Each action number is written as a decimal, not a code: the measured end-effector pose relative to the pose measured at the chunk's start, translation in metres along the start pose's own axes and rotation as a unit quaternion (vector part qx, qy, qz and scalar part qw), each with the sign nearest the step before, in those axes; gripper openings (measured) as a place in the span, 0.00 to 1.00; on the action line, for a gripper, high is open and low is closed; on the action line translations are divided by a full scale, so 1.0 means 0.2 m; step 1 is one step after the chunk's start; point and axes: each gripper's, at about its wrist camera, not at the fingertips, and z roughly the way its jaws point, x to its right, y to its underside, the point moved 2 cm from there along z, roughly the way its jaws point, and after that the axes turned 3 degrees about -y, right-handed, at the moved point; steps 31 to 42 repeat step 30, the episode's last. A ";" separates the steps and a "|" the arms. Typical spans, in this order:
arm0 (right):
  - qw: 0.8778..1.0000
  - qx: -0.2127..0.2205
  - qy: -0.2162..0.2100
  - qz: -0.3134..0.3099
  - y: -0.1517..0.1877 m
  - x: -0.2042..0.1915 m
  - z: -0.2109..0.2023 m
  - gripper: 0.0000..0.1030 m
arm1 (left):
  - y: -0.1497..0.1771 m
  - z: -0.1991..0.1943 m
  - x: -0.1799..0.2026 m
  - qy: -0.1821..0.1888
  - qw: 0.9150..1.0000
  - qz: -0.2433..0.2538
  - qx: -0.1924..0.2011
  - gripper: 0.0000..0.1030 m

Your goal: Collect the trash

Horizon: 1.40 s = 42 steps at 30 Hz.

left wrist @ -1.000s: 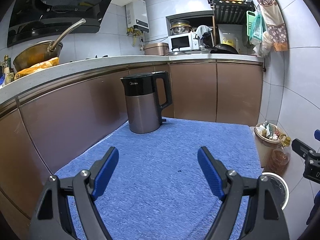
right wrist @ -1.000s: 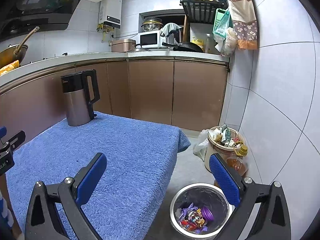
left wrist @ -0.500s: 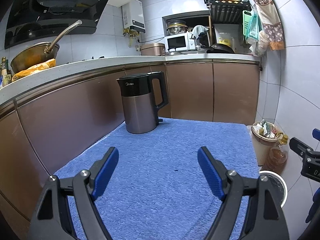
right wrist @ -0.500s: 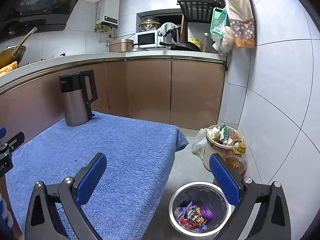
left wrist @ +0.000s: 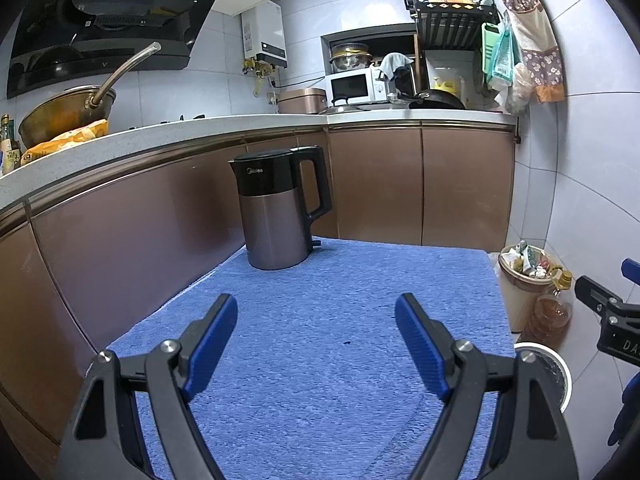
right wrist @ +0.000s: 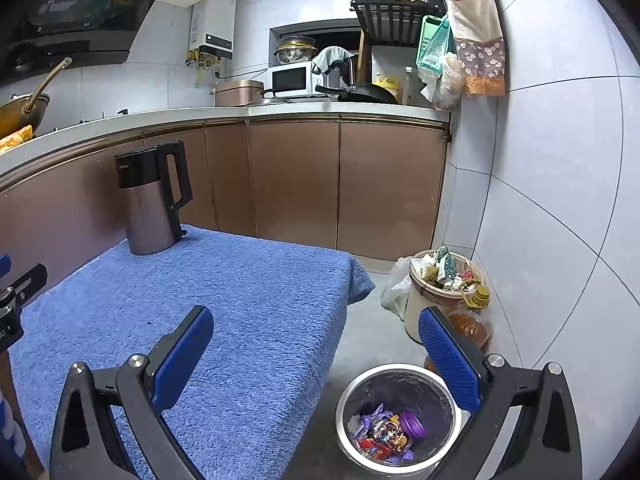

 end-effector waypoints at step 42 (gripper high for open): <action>1.000 0.006 0.007 0.005 -0.03 0.00 -0.03 1.00 | 0.00 -0.03 0.02 0.004 1.000 -0.005 0.001 0.78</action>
